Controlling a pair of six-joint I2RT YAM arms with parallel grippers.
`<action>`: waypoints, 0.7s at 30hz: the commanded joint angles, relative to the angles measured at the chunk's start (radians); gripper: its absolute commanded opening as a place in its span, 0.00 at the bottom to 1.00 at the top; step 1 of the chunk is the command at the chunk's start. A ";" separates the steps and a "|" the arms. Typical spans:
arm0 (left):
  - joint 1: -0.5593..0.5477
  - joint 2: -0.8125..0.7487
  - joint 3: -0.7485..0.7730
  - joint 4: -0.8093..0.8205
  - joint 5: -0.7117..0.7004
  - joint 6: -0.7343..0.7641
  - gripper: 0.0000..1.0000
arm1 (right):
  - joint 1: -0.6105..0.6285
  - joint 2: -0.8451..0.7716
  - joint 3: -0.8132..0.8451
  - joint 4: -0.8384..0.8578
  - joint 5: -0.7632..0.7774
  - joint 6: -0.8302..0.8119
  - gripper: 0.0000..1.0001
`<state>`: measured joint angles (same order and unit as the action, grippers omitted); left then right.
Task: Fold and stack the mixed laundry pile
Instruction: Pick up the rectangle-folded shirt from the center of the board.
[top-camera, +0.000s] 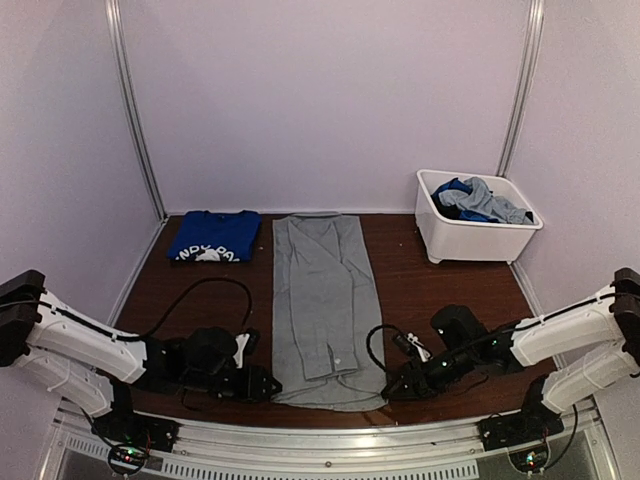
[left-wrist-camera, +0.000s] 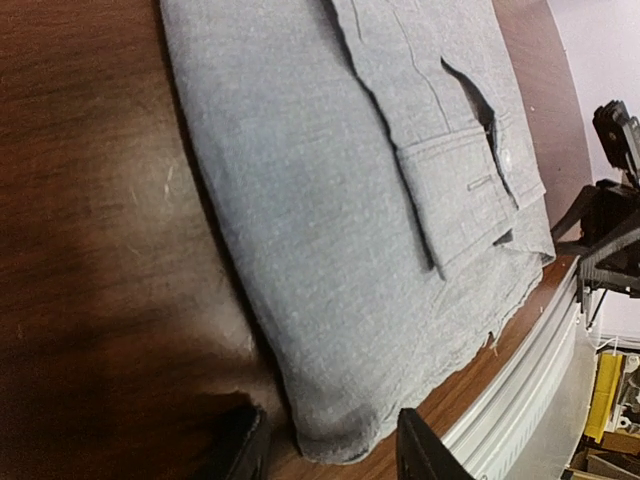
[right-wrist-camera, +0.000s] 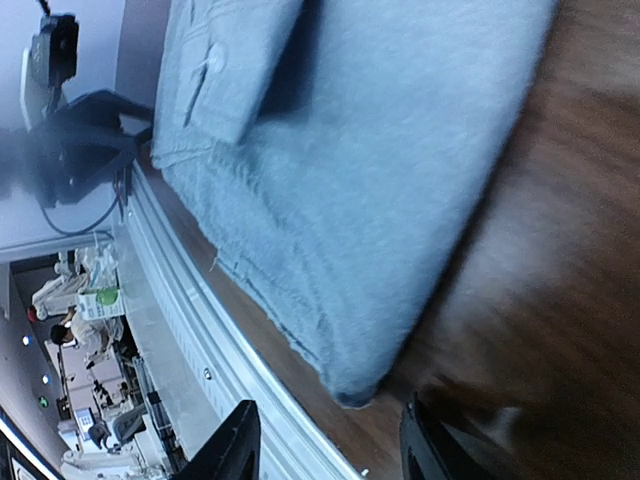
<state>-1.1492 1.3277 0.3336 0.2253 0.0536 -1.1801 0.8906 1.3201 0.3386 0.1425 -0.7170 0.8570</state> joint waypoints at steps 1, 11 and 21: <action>-0.025 -0.019 -0.015 -0.167 -0.039 -0.059 0.45 | -0.072 -0.014 0.002 -0.123 0.104 -0.049 0.47; -0.031 0.096 -0.016 -0.023 -0.054 -0.090 0.37 | -0.083 0.179 0.051 0.016 0.059 -0.057 0.31; -0.117 0.140 0.036 -0.016 -0.038 -0.105 0.04 | 0.035 0.143 0.005 0.118 0.061 0.069 0.00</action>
<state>-1.2175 1.4696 0.3672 0.3420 0.0166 -1.2774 0.8566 1.4998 0.3828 0.2596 -0.6964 0.8528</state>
